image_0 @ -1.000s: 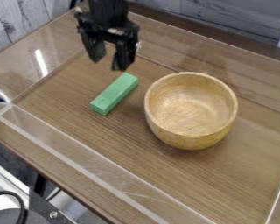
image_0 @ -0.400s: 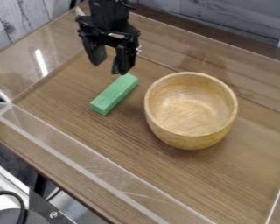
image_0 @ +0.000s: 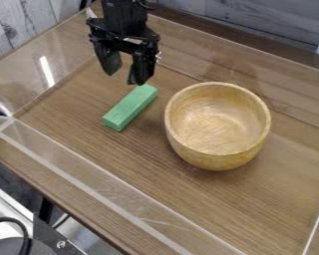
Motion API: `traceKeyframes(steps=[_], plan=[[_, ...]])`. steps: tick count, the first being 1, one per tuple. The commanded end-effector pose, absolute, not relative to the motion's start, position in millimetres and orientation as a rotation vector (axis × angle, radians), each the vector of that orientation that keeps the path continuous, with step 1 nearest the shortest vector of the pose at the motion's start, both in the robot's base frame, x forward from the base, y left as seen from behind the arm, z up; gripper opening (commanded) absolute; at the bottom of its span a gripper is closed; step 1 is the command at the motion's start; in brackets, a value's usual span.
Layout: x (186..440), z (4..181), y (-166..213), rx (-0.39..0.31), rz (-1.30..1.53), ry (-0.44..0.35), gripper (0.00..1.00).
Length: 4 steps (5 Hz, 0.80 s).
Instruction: Remove the green block from inside the brown bowl and put it on the table
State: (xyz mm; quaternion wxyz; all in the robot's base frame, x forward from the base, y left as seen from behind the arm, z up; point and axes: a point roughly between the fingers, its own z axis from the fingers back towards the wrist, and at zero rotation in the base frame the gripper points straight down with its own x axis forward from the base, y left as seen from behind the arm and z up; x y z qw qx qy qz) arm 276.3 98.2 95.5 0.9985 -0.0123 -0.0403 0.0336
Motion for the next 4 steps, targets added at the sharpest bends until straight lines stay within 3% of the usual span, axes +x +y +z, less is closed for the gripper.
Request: traceKeyframes(steps=[1,3,4], plan=[[288.4,109.7,101.6,0.0,0.06,-0.141,1.0],[290.3,109.0,102.1,-0.001,0.06,-0.142,1.0],[293.1,125.1,91.8,-0.001,0.04,-0.166,1.0]])
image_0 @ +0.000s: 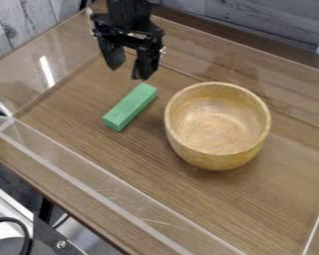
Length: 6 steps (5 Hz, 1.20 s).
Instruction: Remove the green block from inside the brown bowl and put it on the table
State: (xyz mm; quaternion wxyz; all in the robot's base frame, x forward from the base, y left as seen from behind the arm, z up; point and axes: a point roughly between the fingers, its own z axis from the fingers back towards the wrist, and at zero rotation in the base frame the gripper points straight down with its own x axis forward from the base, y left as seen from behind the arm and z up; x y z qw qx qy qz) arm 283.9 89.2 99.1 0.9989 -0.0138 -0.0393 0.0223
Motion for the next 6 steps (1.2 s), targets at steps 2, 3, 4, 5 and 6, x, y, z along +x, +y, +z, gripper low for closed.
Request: traceKeyframes(steps=[2,3,4,5,6], plan=[[294.3,164.6,64.6,-0.003,-0.02,-0.224,1.0],[305.7,158.5,79.3,0.002,0.001,-0.222,1.0],[311.8,147.4,86.8,0.003,0.011,-0.211,0.0],[323.8,127.5,97.2,0.007,0.015,-0.187,0.0],[335.2,108.7,108.2,0.01,0.025,-0.164,0.0]])
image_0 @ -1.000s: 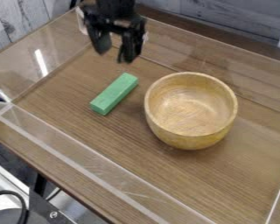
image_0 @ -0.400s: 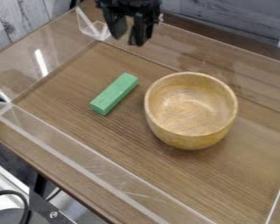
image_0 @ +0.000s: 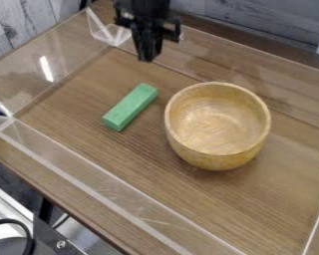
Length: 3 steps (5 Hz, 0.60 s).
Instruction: Remove the green block from inside the brown bowl and put it on the table
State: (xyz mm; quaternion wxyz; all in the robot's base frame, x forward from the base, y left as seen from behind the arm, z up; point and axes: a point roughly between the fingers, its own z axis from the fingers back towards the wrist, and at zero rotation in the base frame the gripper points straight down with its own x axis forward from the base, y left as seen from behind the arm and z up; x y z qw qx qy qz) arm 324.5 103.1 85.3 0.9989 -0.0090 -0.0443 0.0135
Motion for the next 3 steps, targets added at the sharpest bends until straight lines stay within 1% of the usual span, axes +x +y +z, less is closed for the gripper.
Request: traceKeyframes(steps=[1,2,3], plan=[[343.2,87.6,114.7,0.005,0.025,-0.142,0.0],[348.2,66.5,118.8,0.005,0.025,-0.115,0.0],[350.9,53.7,120.2,0.004,0.027,-0.099,0.0]])
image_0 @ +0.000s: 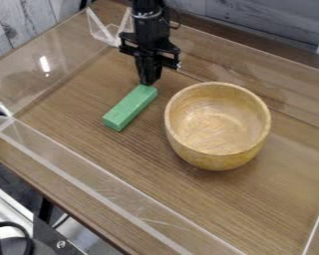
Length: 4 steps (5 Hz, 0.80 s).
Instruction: Remove the green block from inside the brown bowl and put it on the table
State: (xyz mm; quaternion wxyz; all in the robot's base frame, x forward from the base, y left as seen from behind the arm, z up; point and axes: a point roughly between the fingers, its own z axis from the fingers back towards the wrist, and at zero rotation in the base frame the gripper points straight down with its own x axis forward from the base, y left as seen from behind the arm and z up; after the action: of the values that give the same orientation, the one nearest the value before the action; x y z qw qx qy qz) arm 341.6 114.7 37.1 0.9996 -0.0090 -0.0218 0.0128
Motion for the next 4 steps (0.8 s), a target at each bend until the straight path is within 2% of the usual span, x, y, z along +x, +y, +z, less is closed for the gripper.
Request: traceKeyframes(steps=[1,3,4], plan=[[350.8,54.9,120.7,0.003,0.03,-0.097,1.0],[349.2,64.8,119.3,-0.004,0.037,-0.102,1.0],[349.0,83.1,115.1,-0.003,0.035,-0.127,1.0]])
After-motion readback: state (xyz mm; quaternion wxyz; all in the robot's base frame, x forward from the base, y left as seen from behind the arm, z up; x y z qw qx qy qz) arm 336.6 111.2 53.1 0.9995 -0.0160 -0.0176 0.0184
